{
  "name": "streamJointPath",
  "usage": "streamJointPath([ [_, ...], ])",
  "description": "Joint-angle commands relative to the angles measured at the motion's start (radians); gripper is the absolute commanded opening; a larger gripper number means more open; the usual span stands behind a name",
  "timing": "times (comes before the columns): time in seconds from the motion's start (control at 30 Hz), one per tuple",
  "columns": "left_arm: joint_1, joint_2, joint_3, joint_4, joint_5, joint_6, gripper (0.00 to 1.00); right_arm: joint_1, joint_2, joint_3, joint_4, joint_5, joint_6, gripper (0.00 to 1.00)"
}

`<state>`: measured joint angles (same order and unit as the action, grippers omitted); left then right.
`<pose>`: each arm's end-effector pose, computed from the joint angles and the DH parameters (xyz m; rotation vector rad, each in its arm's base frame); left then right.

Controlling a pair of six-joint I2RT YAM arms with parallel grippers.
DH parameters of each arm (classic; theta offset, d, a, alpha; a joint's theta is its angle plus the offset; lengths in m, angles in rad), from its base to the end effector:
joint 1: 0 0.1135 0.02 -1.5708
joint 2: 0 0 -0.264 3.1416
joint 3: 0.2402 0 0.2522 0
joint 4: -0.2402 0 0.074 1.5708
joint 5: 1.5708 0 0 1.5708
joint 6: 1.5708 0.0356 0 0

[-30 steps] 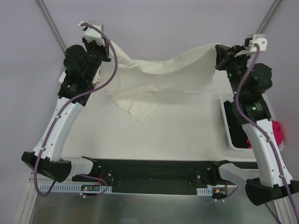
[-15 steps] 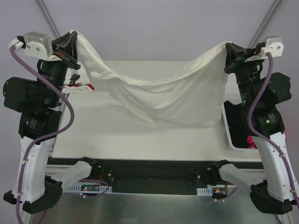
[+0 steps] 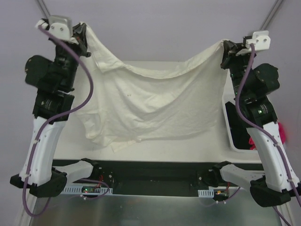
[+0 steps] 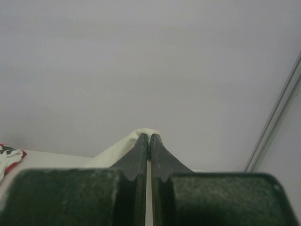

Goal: Fold and stack the t-shirts
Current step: Flatten out the tshirt

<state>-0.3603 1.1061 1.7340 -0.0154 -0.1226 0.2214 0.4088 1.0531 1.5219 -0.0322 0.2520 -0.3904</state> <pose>0.1458 -0.0503 0.6048 0.1662 0.9493 -0.0692 0.1678 0.0630 0.5530 -0.2321 1.1261 -0.1266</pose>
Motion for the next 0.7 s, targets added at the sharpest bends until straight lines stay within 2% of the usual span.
streamJointPath([
  [0.0,0.0,0.174,0.021,0.124,-0.043,0.088,0.0,0.004,0.167,0.089,0.185,0.055,-0.105,0.01],
  [0.1,-0.002,0.251,0.186,0.12,0.0,0.099,0.0,0.005,0.241,0.179,0.326,0.043,-0.168,0.01],
  [0.27,-0.008,0.301,0.389,0.132,0.104,0.148,0.0,0.012,0.311,0.288,0.608,-0.071,-0.243,0.01],
  [0.37,-0.023,0.261,0.368,0.282,0.158,0.225,0.0,0.018,0.314,0.337,0.743,-0.166,-0.268,0.01],
  [0.43,-0.025,0.21,0.334,0.36,0.207,0.24,0.0,0.031,0.314,0.389,0.772,-0.229,-0.289,0.01],
  [0.53,-0.026,0.175,0.349,0.371,0.25,0.23,0.0,0.065,0.3,0.449,0.753,-0.244,-0.32,0.01],
  [0.67,-0.029,0.123,0.354,0.368,0.268,0.219,0.0,0.104,0.239,0.423,0.753,-0.281,-0.355,0.01],
])
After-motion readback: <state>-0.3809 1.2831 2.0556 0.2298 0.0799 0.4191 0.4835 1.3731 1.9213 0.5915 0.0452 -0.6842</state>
